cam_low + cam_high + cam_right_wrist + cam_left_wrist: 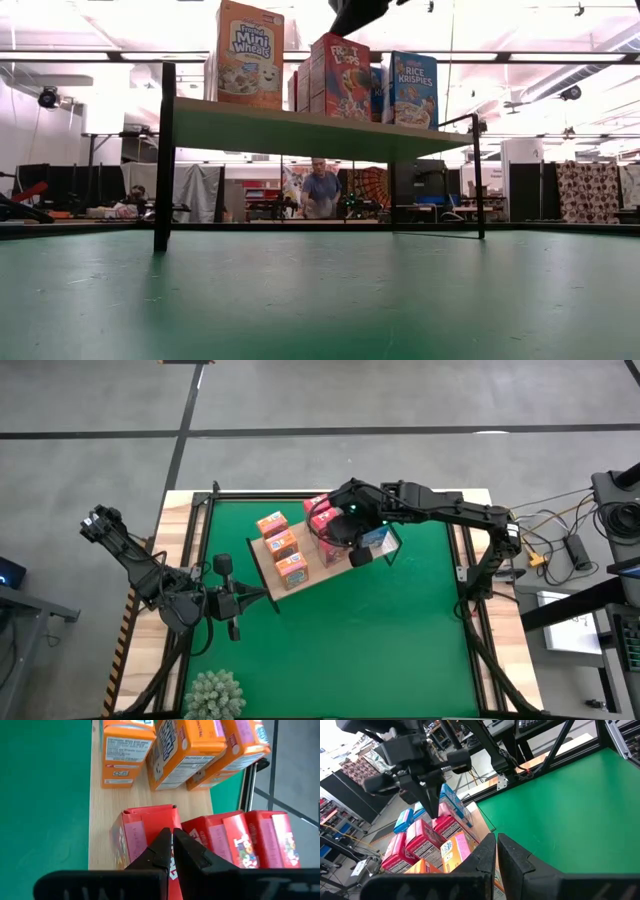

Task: Stack cereal on shelf
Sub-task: Put the red cereal box on the shelf aligned with other red cereal boxes

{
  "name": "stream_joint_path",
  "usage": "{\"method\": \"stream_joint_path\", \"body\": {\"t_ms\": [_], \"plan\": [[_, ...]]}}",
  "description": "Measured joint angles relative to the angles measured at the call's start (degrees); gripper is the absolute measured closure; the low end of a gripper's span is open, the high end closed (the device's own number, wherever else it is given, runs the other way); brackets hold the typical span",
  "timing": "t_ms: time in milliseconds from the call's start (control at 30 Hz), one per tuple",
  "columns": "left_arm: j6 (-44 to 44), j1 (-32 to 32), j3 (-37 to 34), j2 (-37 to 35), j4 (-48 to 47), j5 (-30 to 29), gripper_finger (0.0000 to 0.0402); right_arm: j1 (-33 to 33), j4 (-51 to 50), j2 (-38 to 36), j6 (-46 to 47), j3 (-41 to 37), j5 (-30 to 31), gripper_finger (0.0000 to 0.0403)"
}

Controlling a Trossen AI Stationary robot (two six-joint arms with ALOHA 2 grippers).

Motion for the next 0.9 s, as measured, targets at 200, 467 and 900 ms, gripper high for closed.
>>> {"method": "stream_joint_path", "body": {"t_ms": [200, 467, 900], "plan": [[0.00, 0.00, 0.00, 0.02, 0.00, 0.00, 0.0400, 0.02, 0.29, 0.00, 0.28, -1.14, 0.42, 0.0390], [0.00, 0.00, 0.00, 0.02, 0.01, 0.00, 0.0400, 0.00, -0.10, -0.01, 0.33, -1.12, 3.90, 0.0390], [0.00, 0.00, 0.00, 0.02, 0.24, 0.00, 0.0400, 0.02, -0.19, -0.11, 0.74, -1.12, 3.94, 0.0390]]}}
